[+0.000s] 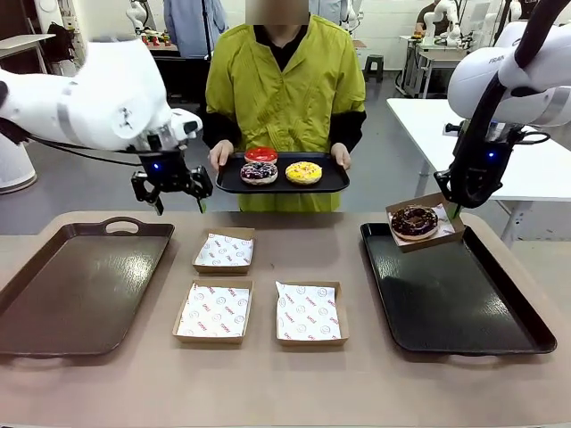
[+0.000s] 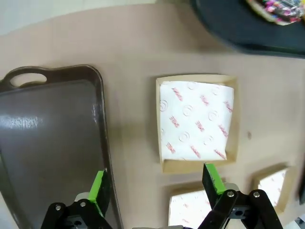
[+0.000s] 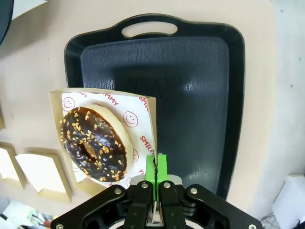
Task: Individually package the donuts and arrange them on the tray.
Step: Place the picked Paper togo box on the Handle tray while simultaneously picking up another Paper togo box from the table with the other hand.
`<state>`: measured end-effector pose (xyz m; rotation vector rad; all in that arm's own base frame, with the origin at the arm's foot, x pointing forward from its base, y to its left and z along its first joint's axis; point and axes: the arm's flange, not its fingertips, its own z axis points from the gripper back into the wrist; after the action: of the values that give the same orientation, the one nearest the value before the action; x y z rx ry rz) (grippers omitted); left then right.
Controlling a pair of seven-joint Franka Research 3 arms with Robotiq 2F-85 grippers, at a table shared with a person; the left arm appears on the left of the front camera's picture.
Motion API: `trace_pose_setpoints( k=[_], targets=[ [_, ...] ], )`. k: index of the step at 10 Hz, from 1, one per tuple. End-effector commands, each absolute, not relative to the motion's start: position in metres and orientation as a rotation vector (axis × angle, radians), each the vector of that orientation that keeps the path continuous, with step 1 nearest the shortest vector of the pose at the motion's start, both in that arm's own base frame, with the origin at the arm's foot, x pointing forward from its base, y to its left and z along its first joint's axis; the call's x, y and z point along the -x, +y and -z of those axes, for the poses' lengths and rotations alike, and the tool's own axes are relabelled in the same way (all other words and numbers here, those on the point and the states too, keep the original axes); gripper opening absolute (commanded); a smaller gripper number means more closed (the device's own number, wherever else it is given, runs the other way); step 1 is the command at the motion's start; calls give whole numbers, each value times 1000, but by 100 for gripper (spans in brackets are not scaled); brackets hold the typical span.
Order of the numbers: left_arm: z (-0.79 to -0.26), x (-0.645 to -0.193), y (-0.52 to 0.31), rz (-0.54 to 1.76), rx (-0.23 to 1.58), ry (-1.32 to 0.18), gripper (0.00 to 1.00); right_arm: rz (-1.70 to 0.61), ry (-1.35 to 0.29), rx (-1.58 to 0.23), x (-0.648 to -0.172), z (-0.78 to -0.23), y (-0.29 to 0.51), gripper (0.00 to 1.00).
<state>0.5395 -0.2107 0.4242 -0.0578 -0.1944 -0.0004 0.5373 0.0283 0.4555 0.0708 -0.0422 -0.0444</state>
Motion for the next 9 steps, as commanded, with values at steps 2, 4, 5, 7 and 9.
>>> trace_pose_setpoints(
  k=[2,4,5,7,9],
  targets=[
    [-386,-566,-231,-18,23,-166,100,40,-37,-61,-535,-457,27,1],
    [-362,-571,-231,-6,24,-138,100,40,-37,-61,-535,-457,27,1],
    [-356,-570,-230,3,21,-139,100,40,-37,-61,-535,-457,27,1],
    [-352,-566,-228,8,29,-114,100,40,-37,-61,-535,-457,27,1],
    [-352,-566,-228,8,29,-114,100,40,-37,-61,-535,-457,27,1]
  ],
)
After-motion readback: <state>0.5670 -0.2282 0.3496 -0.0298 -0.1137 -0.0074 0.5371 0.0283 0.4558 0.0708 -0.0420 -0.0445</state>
